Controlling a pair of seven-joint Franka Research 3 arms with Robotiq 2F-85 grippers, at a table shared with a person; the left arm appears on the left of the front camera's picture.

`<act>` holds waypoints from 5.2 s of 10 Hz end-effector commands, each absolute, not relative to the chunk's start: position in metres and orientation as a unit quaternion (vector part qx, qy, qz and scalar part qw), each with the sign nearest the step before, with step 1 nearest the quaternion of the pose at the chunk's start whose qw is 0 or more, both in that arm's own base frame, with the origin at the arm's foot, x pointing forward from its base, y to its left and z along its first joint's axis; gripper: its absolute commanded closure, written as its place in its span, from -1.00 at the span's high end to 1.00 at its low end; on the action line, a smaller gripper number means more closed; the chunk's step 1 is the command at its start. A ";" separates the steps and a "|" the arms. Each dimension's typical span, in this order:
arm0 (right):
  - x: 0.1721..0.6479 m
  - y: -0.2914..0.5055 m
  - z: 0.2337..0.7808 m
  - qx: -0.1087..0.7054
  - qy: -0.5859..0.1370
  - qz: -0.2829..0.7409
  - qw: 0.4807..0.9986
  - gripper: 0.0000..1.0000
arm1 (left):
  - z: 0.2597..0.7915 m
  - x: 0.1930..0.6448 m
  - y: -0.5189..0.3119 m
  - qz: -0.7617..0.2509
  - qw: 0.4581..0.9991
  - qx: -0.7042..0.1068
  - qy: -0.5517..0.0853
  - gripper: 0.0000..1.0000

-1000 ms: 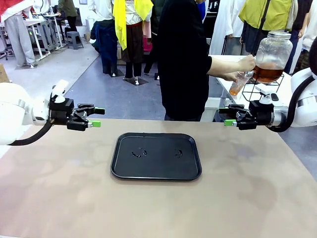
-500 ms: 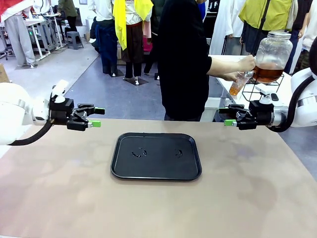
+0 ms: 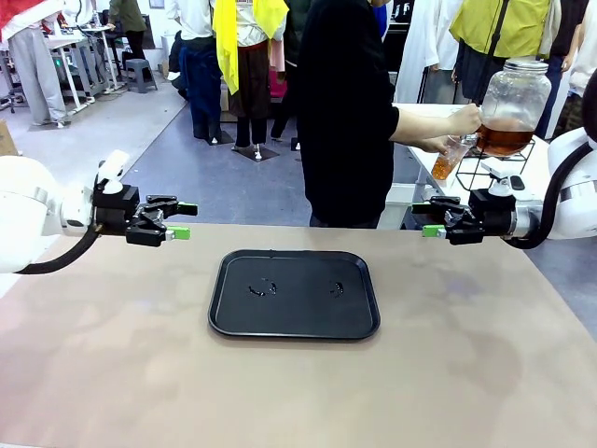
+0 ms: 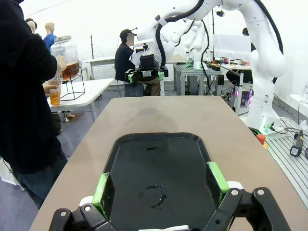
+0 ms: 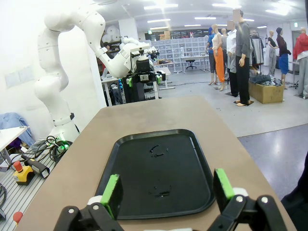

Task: Pour the drink into the iced cup.
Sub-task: Open the gripper to release the iced cup you were holding.

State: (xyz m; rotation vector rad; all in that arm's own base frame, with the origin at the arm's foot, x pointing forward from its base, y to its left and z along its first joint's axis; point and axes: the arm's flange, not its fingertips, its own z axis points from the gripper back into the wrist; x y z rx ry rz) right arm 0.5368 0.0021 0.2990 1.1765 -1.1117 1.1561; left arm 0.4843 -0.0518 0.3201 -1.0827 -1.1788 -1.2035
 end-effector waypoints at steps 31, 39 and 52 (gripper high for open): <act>0.535 0.003 0.302 0.498 -0.475 0.483 0.541 1.00 | 0.322 0.484 -0.053 -0.505 0.538 -0.455 -0.498 1.00; 0.535 0.003 0.302 0.498 -0.475 0.483 0.541 1.00 | 0.322 0.484 -0.053 -0.505 0.538 -0.455 -0.498 1.00; 0.535 0.003 0.302 0.498 -0.475 0.483 0.541 1.00 | 0.322 0.484 -0.053 -0.505 0.538 -0.455 -0.498 1.00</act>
